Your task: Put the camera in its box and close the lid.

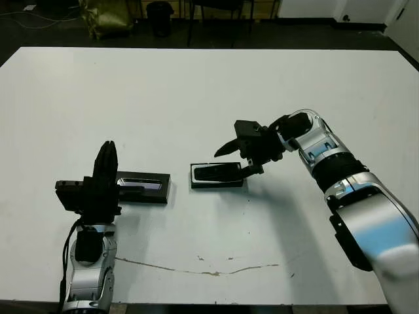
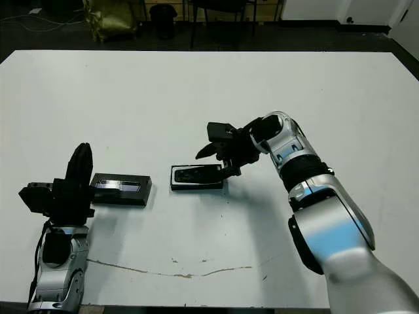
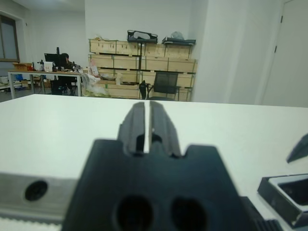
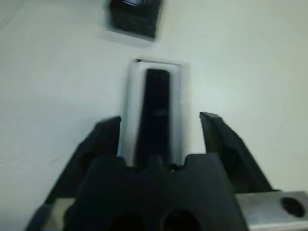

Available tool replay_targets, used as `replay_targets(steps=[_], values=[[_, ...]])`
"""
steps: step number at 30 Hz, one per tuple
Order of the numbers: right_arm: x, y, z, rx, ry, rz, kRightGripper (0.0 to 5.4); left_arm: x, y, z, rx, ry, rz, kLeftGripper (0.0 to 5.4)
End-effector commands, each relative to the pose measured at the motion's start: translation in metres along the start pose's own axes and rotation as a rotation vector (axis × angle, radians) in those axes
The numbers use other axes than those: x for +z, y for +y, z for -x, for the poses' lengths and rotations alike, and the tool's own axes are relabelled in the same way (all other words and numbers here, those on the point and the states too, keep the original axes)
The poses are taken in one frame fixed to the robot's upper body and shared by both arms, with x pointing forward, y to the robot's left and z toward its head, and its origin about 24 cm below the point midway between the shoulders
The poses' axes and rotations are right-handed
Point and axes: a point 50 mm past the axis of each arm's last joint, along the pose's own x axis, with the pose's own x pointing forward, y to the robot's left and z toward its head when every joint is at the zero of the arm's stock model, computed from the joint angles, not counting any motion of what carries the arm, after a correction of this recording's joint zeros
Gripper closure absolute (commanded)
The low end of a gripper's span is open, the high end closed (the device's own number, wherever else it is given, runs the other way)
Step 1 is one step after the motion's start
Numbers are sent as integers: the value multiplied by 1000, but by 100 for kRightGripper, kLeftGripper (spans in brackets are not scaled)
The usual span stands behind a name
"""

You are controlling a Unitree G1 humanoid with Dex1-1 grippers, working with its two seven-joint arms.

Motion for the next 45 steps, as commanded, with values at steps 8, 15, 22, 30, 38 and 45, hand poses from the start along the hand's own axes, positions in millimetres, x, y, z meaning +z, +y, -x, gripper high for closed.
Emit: replay_targets(steps=[8, 15, 22, 30, 38, 45], values=[[-6, 3, 5, -6, -50, -37, 2, -4, 2, 4, 5, 34, -9, 540], [-3, -2, 30, -277, -280, -155, 2, -4, 2, 2, -2, 21, -12, 540], [-11, 18, 49, -616, -524, -280, 101, -4, 2, 1, 1, 24, -7, 540], [-21, 48, 47, -827, -529, -325, 283, -3, 1, 0, -2, 29, -6, 540], [-18, 61, 33, -832, -502, -282, 470, -2, 0, 0, 4, 27, -26, 540], [-4, 67, 23, -881, -386, -133, 537, -3, 2, 1, -1, 27, -13, 540]])
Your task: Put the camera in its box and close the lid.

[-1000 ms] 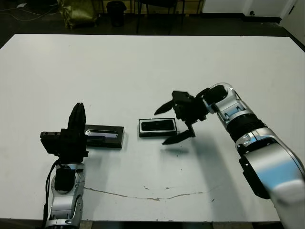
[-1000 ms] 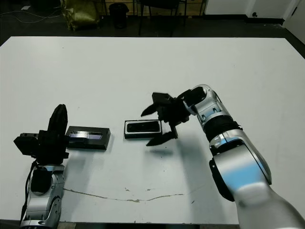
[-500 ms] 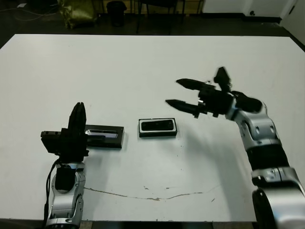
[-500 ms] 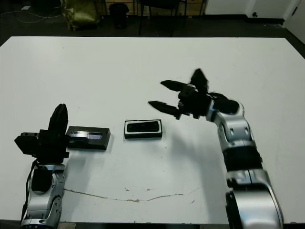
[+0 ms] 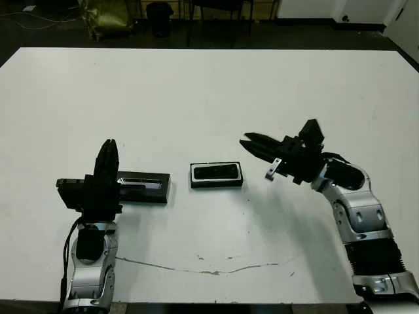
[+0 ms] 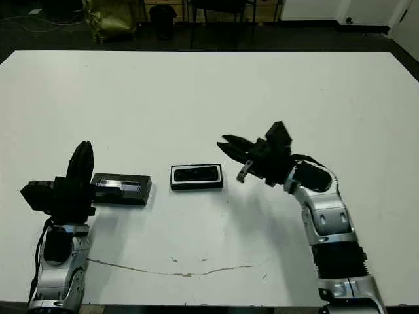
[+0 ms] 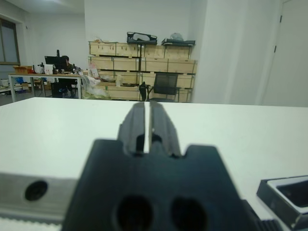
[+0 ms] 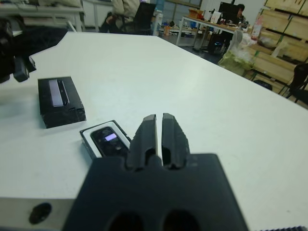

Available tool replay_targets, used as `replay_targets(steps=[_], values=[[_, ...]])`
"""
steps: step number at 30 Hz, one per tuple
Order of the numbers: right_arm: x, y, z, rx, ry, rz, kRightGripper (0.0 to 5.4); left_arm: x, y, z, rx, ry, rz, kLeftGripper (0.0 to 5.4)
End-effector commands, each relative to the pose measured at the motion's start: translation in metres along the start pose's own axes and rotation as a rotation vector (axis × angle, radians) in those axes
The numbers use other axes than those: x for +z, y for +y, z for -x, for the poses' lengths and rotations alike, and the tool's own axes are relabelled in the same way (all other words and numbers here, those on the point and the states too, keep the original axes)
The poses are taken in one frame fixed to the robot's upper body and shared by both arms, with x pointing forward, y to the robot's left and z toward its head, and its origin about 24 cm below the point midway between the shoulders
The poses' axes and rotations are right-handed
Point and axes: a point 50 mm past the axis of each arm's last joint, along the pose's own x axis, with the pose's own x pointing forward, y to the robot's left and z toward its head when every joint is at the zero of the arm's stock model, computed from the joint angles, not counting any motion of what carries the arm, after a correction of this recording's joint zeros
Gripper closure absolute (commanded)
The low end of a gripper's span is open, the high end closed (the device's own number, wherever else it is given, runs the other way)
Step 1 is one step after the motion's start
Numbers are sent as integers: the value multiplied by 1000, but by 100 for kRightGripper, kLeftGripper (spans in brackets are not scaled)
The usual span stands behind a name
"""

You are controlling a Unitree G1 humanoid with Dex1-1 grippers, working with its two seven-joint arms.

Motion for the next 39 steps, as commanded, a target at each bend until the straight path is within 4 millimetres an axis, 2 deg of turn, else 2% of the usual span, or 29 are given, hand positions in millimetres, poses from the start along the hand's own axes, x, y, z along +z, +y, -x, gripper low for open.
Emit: replay_targets(steps=[1, 5, 17, 27, 39], values=[[-4, 7, 3, -14, 30, 104, 537, -5, 3, 3, 2, 34, -12, 540], [-4, 14, 1, -20, 45, 247, 537, -4, 3, 4, -2, 34, -10, 540], [-18, 18, -6, -5, 132, 249, 537, -4, 3, 4, 4, 37, -14, 540], [-26, 26, -1, 42, 217, 230, 537, -5, 2, 5, 6, 33, -13, 540], [-61, 42, 10, 131, 315, 213, 537, -6, 4, 5, 3, 19, -10, 540]])
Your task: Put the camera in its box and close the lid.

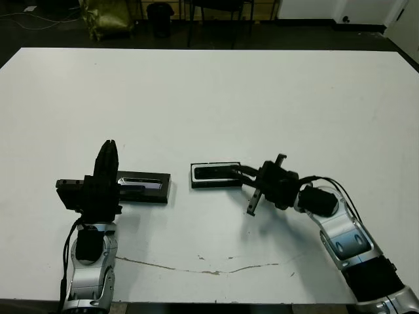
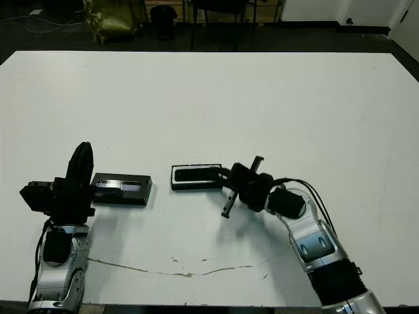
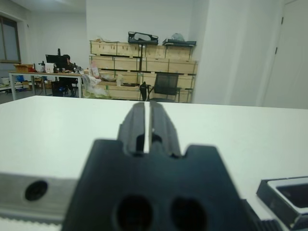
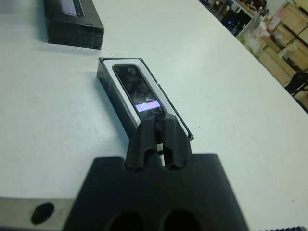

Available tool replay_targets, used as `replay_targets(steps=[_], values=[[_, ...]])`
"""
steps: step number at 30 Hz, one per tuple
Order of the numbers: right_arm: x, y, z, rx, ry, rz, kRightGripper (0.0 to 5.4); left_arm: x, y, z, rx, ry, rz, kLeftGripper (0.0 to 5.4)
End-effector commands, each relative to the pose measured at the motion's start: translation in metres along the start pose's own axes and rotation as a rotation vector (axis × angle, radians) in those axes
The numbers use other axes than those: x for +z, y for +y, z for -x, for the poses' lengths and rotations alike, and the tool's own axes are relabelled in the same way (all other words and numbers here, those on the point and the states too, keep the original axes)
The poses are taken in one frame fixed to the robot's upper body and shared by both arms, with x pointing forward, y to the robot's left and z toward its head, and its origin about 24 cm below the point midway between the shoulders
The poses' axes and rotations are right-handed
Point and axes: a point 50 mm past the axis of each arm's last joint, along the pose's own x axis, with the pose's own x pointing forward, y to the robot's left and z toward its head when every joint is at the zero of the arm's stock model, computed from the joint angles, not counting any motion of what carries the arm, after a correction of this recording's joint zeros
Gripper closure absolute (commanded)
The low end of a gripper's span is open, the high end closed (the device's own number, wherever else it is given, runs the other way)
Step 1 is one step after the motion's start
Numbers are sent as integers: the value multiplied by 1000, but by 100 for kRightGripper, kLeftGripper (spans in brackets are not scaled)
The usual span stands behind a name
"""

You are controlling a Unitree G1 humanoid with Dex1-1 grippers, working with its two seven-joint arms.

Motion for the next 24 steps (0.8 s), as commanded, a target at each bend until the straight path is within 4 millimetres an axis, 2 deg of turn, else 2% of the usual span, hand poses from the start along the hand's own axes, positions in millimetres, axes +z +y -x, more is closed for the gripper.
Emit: replay_targets(steps=[1, 6, 11, 18, 24], values=[[-24, 13, 6, 57, 114, -24, 537, -5, 3, 3, -3, 22, -12, 540], [-29, 14, 7, 39, 120, -50, 537, -5, 2, 3, 7, 32, -15, 540], [-17, 3, 10, -12, 105, -44, 537, -5, 2, 3, 1, 31, -7, 540], [7, -22, 18, -152, -129, -174, 537, -5, 2, 4, 2, 33, -11, 540], [32, -48, 37, -261, -314, -218, 537, -5, 3, 4, 2, 30, -24, 540]])
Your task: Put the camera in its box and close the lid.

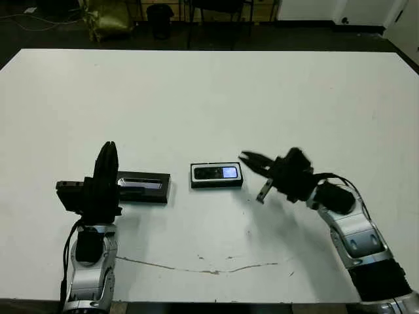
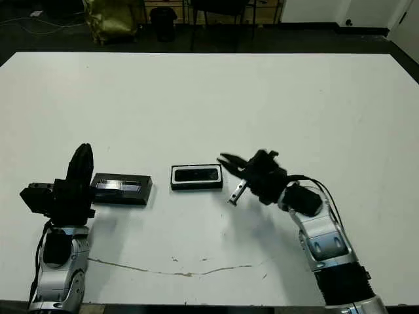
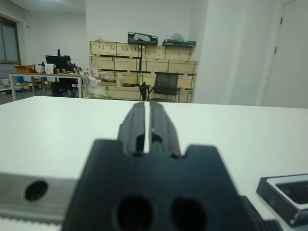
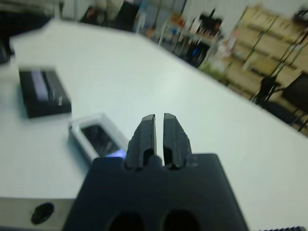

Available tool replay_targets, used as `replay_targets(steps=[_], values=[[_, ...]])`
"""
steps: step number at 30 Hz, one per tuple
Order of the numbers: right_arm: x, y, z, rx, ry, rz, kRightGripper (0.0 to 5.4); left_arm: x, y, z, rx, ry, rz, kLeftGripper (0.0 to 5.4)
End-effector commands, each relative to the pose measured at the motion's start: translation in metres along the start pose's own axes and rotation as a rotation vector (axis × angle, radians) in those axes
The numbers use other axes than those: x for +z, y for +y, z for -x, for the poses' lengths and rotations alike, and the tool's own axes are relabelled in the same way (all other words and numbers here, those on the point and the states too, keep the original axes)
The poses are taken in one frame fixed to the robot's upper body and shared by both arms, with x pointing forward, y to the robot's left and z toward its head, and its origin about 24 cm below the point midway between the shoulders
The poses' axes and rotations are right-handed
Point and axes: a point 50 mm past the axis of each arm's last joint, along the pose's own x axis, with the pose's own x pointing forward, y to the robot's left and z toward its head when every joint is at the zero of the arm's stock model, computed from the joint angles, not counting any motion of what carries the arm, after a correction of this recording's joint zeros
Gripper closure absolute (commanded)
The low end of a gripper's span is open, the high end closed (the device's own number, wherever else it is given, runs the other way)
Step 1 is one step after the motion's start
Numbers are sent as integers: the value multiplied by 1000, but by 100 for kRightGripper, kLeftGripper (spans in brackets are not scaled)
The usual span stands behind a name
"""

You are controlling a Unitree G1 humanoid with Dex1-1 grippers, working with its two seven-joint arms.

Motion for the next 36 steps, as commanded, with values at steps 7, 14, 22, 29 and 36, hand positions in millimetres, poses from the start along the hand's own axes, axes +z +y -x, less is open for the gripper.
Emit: replay_targets(steps=[7, 14, 22, 29, 36], values=[[0, -26, 20, -86, -106, -183, 537, 1, 7, 1, -11, 16, -26, 540], [-23, -22, 36, -195, 5, -271, 537, 13, 22, -2, -61, 36, -37, 540], [-51, -17, 47, -257, 28, -384, 537, 46, 55, -9, -301, 90, -76, 540], [-56, -16, 49, -266, 31, -391, 537, 74, 70, -19, -569, 162, -53, 540], [-54, -18, 49, -271, 55, -348, 537, 85, 84, -36, -786, 326, -34, 540]])
